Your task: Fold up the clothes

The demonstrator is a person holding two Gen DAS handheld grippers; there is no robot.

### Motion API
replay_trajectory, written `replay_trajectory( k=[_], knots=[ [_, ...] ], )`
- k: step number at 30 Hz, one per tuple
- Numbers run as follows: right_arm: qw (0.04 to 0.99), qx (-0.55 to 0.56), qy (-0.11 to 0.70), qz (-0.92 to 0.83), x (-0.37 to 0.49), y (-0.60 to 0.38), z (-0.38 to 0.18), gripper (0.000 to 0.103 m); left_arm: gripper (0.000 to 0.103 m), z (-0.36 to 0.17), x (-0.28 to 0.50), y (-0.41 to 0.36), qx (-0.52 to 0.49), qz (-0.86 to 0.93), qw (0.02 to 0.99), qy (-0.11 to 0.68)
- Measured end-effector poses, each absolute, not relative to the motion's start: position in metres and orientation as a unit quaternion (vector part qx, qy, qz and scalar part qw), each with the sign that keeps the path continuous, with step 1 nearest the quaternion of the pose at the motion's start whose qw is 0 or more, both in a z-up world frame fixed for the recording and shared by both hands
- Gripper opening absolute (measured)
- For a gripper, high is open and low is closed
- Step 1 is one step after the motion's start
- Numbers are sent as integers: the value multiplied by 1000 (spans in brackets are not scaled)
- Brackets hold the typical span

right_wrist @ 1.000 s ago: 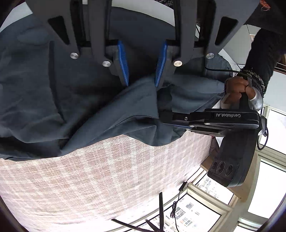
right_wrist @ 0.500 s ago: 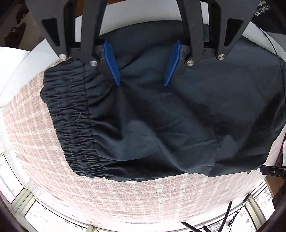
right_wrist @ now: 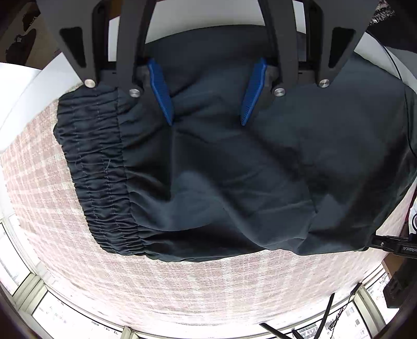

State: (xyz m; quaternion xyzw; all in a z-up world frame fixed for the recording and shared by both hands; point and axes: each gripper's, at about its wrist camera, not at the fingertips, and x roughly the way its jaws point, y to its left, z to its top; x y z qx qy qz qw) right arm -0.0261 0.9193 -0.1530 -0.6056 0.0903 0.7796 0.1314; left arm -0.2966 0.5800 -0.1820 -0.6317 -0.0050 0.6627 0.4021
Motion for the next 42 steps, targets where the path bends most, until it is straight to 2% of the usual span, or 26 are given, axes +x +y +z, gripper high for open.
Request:
replay_trajectory(
  k=[2, 4, 6, 8, 10, 12, 15, 18, 20, 21, 22, 24, 31, 34, 36, 39, 42],
  knots=[
    [134, -605, 92, 780, -28, 922, -153, 54, 2, -168, -308, 578, -607, 686, 401, -4],
    [137, -606, 89, 779, -28, 924, -153, 54, 0, -182, -326, 589, -607, 707, 361, 38],
    [132, -615, 88, 773, -28, 928, -152, 54, 0, -203, -335, 595, -645, 678, 351, 43],
    [121, -614, 106, 773, -26, 937, -144, 54, 4, -207, -335, 590, -660, 664, 348, 34],
    [117, -566, 160, 800, -16, 961, -119, 54, 14, -190, -322, 584, -635, 685, 353, 52],
    [132, -516, 207, 821, -8, 991, -97, 54, 15, -174, -303, 579, -615, 691, 375, 61],
    [156, -500, 213, 825, -21, 1023, -92, 54, 23, -164, -263, 585, -610, 665, 426, 66],
    [133, -520, 188, 822, -62, 1026, -107, 52, 24, -183, -226, 595, -622, 637, 446, 95],
    [179, -555, 128, 802, -80, 1028, -128, 46, 24, -204, -210, 600, -634, 627, 435, 127],
    [205, -569, 109, 789, -85, 1033, -137, 47, 23, -215, -208, 597, -645, 623, 422, 132],
    [214, -571, 124, 783, -83, 1042, -140, 56, 22, -215, -206, 591, -640, 631, 421, 122],
    [211, -561, 169, 783, -72, 1056, -132, 56, 23, -209, -207, 576, -646, 636, 408, 108],
    [197, -522, 180, 810, -17, 1022, -90, 56, 23, -177, -167, 538, -639, 641, 417, 81],
    [204, -508, 189, 815, -6, 1017, -92, 56, 31, -185, -140, 547, -639, 621, 445, 86],
    [213, -505, 185, 816, -5, 1022, -95, 56, 31, -199, -129, 554, -648, 611, 444, 99],
    [167, -440, 278, 837, -7, 1032, -82, 56, 31, -211, -122, 559, -656, 607, 436, 104],
    [152, -413, 278, 854, -16, 1025, -55, 56, 30, -209, -123, 555, -657, 614, 428, 94]
  ],
)
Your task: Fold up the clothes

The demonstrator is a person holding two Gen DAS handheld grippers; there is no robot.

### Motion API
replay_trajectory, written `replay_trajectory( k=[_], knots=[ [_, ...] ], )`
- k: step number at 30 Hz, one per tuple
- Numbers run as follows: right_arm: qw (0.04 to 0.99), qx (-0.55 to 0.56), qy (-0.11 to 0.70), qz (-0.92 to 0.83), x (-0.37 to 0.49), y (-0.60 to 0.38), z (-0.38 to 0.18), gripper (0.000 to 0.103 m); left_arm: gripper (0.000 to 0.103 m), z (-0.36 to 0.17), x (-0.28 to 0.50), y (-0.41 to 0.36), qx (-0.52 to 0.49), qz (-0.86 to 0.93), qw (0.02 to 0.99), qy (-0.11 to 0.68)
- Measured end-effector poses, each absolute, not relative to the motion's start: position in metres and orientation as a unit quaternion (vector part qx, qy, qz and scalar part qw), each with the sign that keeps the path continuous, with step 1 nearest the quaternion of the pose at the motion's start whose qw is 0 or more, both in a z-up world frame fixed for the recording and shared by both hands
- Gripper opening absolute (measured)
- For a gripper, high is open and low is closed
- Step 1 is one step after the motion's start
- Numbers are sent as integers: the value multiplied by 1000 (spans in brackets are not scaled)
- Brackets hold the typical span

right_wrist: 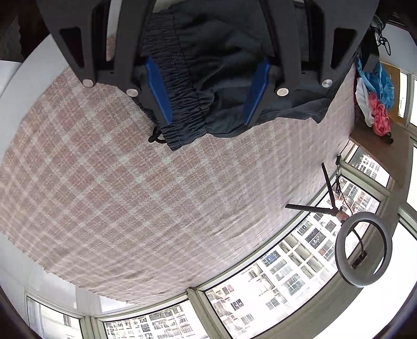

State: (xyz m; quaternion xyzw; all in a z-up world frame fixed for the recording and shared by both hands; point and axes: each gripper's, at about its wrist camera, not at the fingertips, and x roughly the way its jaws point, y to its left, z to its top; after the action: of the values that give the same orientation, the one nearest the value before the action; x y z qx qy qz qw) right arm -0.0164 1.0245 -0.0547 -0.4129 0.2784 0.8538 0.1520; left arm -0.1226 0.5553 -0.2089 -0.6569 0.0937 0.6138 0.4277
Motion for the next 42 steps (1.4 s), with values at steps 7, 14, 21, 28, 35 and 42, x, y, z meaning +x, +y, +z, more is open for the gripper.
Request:
replay_trajectory(
  k=[7, 14, 21, 28, 35, 42],
  knots=[
    [53, -553, 115, 824, -95, 930, -111, 6, 30, -202, -150, 507, -640, 668, 378, 39],
    [118, -578, 105, 801, -110, 940, -150, 5, 30, -201, -148, 396, -644, 718, 264, 10],
    [56, -536, 137, 831, -99, 873, -103, 9, 34, -158, -87, 153, -611, 786, 44, -87],
    [-86, -568, 61, 816, -143, 680, -109, 9, 36, -165, -80, 49, -584, 806, -9, -94],
    [-159, -580, 9, 799, -180, 527, -132, 9, 36, -182, -107, 43, -570, 814, 55, -97],
    [-148, -614, -32, 774, -192, 484, -158, 9, 36, -207, -140, 120, -587, 787, 190, -21]
  ],
)
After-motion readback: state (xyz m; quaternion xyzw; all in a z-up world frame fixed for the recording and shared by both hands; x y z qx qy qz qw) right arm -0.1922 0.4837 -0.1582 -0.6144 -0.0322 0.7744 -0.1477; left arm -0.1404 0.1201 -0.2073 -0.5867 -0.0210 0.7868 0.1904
